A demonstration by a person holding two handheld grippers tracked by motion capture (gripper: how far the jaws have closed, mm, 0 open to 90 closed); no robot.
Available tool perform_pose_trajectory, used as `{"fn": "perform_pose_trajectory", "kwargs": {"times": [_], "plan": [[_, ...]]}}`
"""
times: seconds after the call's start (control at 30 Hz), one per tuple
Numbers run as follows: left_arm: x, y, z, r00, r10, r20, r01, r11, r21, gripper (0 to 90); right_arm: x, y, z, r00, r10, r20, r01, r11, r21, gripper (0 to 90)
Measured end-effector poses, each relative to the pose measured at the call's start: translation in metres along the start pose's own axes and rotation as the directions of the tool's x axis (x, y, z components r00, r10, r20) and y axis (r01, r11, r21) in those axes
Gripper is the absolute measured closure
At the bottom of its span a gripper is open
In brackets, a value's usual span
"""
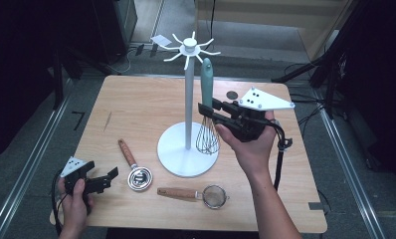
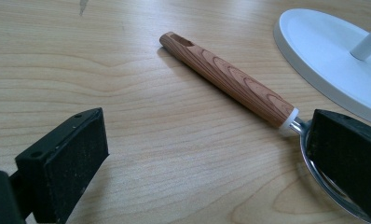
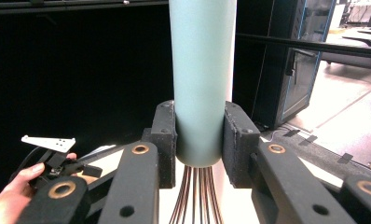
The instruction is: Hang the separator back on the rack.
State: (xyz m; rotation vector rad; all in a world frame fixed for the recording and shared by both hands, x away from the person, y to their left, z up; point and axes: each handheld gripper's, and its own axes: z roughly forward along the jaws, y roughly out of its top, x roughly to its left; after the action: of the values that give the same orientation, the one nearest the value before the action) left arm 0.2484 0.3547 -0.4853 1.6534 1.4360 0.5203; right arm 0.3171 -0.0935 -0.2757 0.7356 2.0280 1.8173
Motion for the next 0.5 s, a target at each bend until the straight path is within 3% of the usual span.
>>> {"fn": "perform_pose_trajectory", "kwargs": {"times": [0.5], "plan": [[-0.0001,0.0,0.0,1.0,0.002,-0.003,-0.002,1.0,-0.001,0.0,-0.0003,-0.0037,0.0082,0.9999,0.003,0.015,-0.003,0.9998,-0.022,70.8]]}}
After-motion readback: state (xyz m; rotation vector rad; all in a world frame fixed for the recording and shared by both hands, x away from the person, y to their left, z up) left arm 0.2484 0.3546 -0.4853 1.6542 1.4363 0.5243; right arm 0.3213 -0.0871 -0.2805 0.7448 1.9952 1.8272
